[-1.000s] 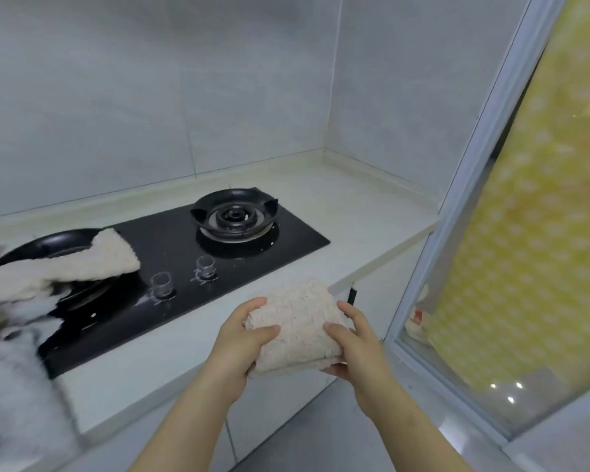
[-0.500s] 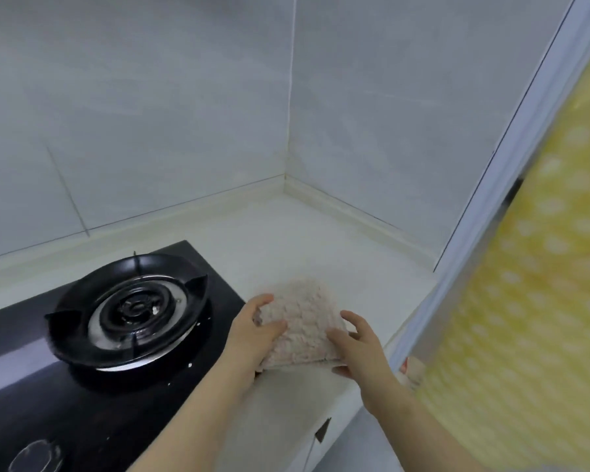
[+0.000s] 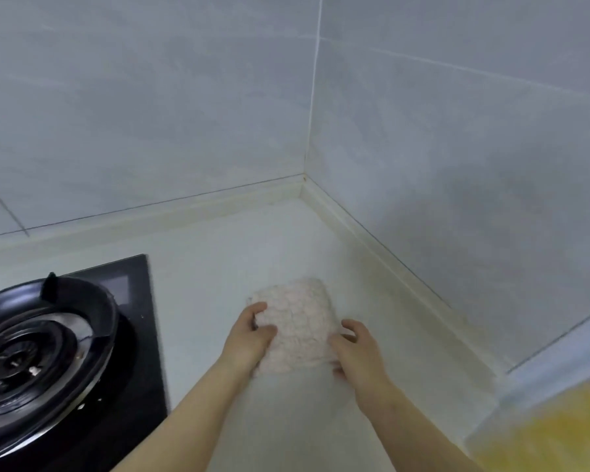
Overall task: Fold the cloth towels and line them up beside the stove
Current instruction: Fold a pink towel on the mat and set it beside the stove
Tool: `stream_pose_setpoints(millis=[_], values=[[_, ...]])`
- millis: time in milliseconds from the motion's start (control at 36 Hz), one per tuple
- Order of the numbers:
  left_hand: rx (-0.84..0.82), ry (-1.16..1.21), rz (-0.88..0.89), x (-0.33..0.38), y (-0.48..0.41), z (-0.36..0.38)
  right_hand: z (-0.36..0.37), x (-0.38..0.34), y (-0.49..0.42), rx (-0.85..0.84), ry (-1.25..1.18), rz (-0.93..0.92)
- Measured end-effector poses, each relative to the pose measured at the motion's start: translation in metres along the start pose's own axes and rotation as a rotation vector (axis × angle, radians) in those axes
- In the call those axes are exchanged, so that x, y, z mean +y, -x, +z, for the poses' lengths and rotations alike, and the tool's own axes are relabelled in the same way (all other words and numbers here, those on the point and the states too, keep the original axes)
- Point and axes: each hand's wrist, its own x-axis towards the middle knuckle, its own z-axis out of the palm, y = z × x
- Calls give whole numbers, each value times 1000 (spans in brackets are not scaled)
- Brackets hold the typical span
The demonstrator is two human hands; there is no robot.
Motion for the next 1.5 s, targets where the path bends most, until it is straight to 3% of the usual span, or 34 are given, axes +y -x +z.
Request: stream_pose_setpoints(millis=[194,389,556,1083,1222,1417,1500], values=[[133,-208,19,33,-45,33,-19,-26,-73,-75,35,29],[238,-23,-6,59,-90,49,-9,-50,-123,-38,-263,72],[298,346,-98,77,-131,53,10,-61,-153,-41,-240,46],[286,387,3,107,-240,54,51,-99,-235,-26,-420,-3],[287,258,50,108,-247,61,53,-103,-247,10,-414,6],[363,-170,68,115,-230,55,42,-102,-225,6,-386,-3],[367,-165,69,118,-196,48,38,-100,-203,-31,-385,21]])
